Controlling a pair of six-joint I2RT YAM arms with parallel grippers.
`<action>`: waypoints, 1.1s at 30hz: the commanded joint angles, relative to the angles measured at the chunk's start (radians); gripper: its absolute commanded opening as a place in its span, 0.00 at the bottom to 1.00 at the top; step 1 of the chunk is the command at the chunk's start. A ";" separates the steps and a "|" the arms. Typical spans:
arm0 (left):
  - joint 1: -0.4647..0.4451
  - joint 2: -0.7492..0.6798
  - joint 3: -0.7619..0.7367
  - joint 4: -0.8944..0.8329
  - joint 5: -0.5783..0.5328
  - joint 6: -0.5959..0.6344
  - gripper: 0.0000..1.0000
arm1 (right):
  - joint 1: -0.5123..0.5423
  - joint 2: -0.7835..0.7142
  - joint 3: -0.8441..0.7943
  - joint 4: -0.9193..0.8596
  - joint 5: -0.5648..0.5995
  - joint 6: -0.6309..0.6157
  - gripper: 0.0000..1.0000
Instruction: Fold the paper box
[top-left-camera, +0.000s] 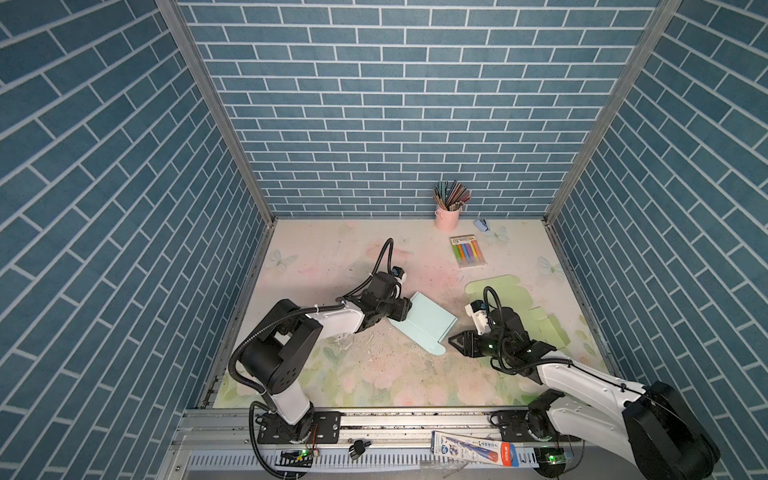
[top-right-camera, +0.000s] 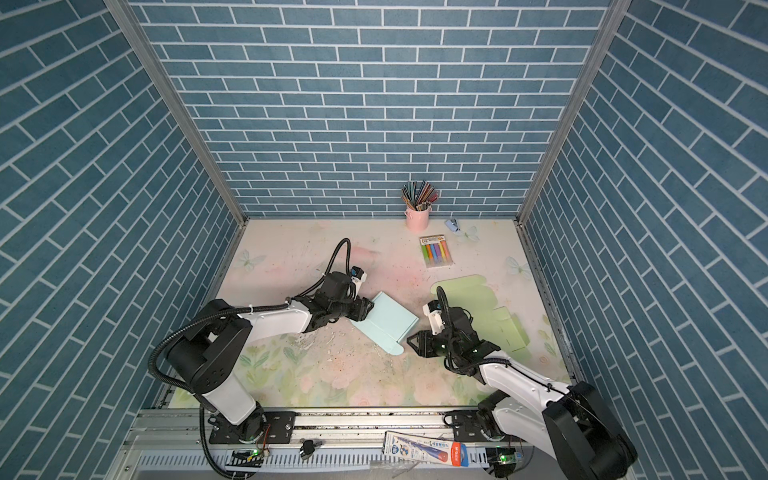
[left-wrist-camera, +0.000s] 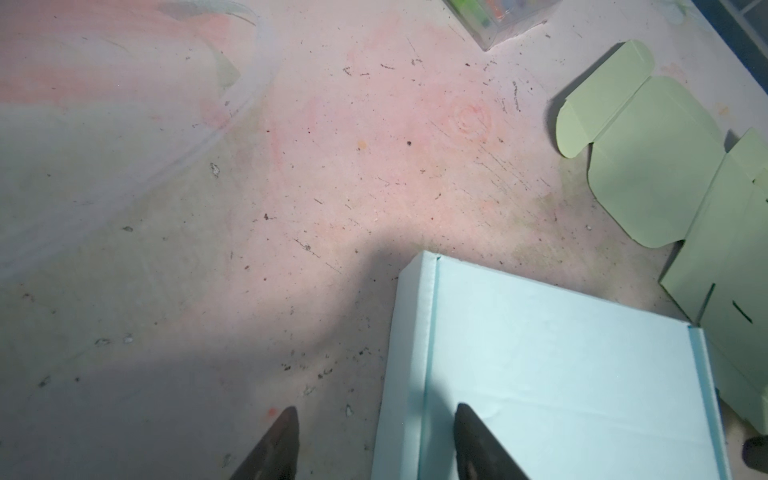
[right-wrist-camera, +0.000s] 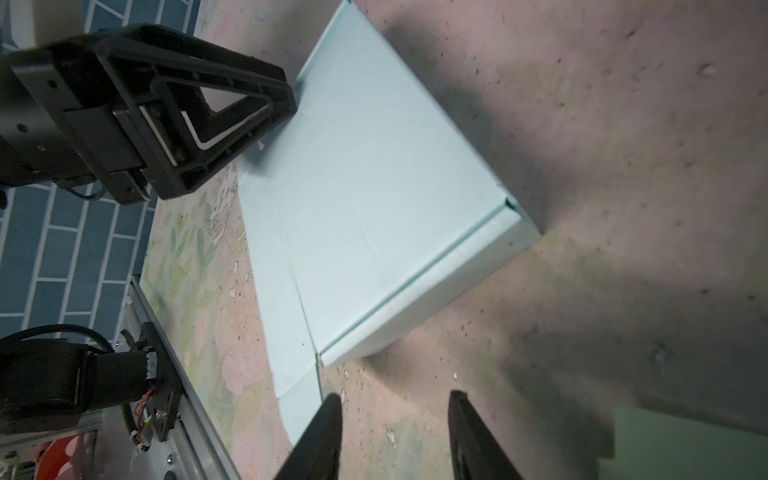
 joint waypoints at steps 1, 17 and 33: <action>0.001 -0.028 -0.037 -0.042 -0.016 0.013 0.50 | -0.010 0.031 0.036 0.075 -0.057 0.042 0.40; -0.047 -0.152 -0.187 -0.001 -0.035 -0.068 0.45 | -0.076 0.357 0.255 0.073 -0.072 -0.186 0.36; -0.049 -0.280 -0.231 -0.025 -0.080 -0.098 0.45 | -0.095 0.336 0.322 -0.025 0.035 -0.317 0.38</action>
